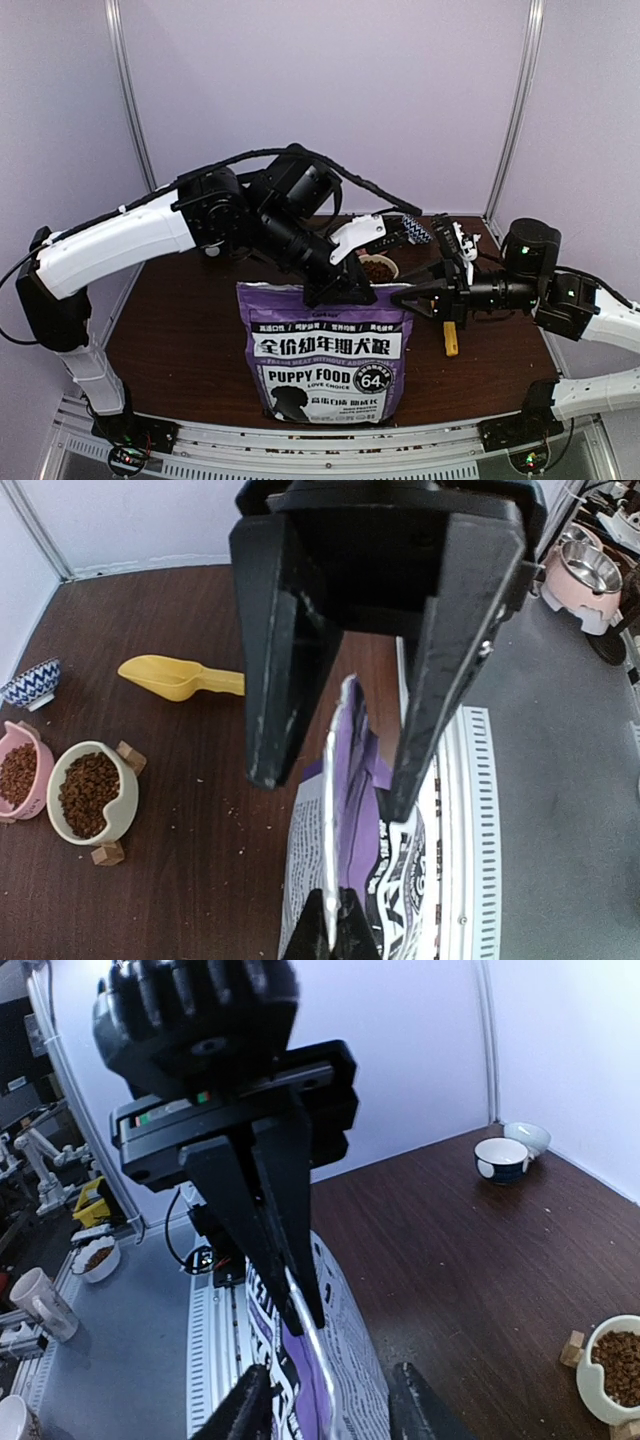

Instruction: Serve the pet food

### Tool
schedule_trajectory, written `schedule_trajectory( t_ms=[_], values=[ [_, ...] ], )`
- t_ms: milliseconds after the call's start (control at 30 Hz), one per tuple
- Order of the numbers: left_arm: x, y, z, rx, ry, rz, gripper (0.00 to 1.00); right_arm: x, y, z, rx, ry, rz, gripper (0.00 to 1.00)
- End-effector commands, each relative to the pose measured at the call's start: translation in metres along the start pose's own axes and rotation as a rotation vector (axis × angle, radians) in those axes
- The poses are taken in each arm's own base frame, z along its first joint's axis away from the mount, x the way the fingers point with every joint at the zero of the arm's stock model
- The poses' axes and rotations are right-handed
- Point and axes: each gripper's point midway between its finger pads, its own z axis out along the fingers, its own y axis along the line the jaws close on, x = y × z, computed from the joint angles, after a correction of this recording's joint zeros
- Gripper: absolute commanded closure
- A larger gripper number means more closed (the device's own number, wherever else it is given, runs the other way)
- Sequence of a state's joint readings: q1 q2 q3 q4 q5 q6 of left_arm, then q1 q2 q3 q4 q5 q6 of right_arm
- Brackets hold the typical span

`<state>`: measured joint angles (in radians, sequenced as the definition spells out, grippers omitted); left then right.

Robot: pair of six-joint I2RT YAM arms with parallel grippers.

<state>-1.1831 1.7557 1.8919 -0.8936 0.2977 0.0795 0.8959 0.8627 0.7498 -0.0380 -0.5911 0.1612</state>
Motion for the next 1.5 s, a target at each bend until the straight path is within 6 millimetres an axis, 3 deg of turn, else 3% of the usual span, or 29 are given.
schedule_trajectory(
  t_ms=[0,267,433,600,867,1100,1133,1233,1267,1367,1467],
  values=[
    [0.011,0.042,-0.047,-0.231,0.000,-0.053,1.00,-0.019,-0.014,-0.014,0.118,-0.073,-0.024,0.55],
    [0.069,0.126,-0.136,-0.556,0.022,-0.307,1.00,-0.030,-0.037,-0.038,0.299,-0.153,-0.010,0.31],
    [0.087,0.167,-0.172,-0.695,-0.008,-0.426,1.00,-0.029,-0.048,-0.042,0.366,-0.160,0.022,0.24],
    [0.083,0.217,-0.189,-0.772,-0.114,-0.521,1.00,-0.028,-0.065,-0.044,0.450,-0.159,0.073,0.18],
    [0.046,0.291,-0.214,-0.809,-0.352,-0.565,1.00,-0.019,-0.084,-0.042,0.534,-0.127,0.146,0.12],
    [0.043,0.326,-0.216,-0.805,-0.402,-0.572,1.00,-0.017,-0.089,-0.045,0.562,-0.147,0.172,0.11],
    [0.043,0.326,-0.215,-0.798,-0.403,-0.567,0.92,-0.016,-0.090,-0.046,0.572,-0.146,0.175,0.10],
    [0.041,0.318,-0.219,-0.782,-0.413,-0.532,0.43,-0.013,-0.097,-0.051,0.620,-0.138,0.185,0.10],
    [0.040,0.313,-0.219,-0.772,-0.416,-0.504,0.31,-0.012,-0.101,-0.054,0.646,-0.135,0.187,0.10],
    [0.042,0.297,-0.230,-0.798,-0.425,-0.435,0.08,-0.010,-0.114,-0.063,0.725,-0.131,0.203,0.09],
    [0.056,0.283,-0.253,-0.836,-0.460,-0.423,0.02,-0.007,-0.132,-0.077,0.812,-0.126,0.240,0.09]
  ],
)
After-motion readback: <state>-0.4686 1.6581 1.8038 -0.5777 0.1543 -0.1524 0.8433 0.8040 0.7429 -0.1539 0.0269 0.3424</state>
